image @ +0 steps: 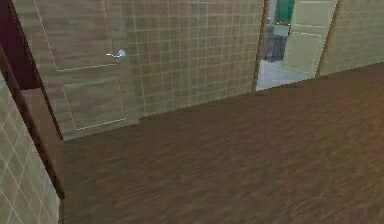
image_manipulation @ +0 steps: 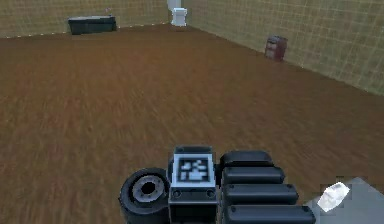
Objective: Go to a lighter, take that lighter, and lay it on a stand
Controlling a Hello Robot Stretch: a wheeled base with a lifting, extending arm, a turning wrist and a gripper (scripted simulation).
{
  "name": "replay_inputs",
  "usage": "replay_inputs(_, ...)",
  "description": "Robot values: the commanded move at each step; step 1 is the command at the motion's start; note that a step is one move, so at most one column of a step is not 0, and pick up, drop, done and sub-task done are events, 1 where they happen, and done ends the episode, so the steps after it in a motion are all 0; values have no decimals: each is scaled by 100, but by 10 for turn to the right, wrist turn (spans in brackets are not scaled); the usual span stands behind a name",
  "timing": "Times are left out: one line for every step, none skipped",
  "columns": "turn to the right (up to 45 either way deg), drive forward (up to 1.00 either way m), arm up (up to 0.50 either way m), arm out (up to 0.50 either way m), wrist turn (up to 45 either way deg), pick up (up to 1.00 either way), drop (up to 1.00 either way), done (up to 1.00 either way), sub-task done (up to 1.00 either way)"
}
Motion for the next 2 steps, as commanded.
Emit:
replay_inputs(0,40,0,0,0,0,0,0,0)
replay_inputs(-270,0,0,0,0,0,0,0,0)
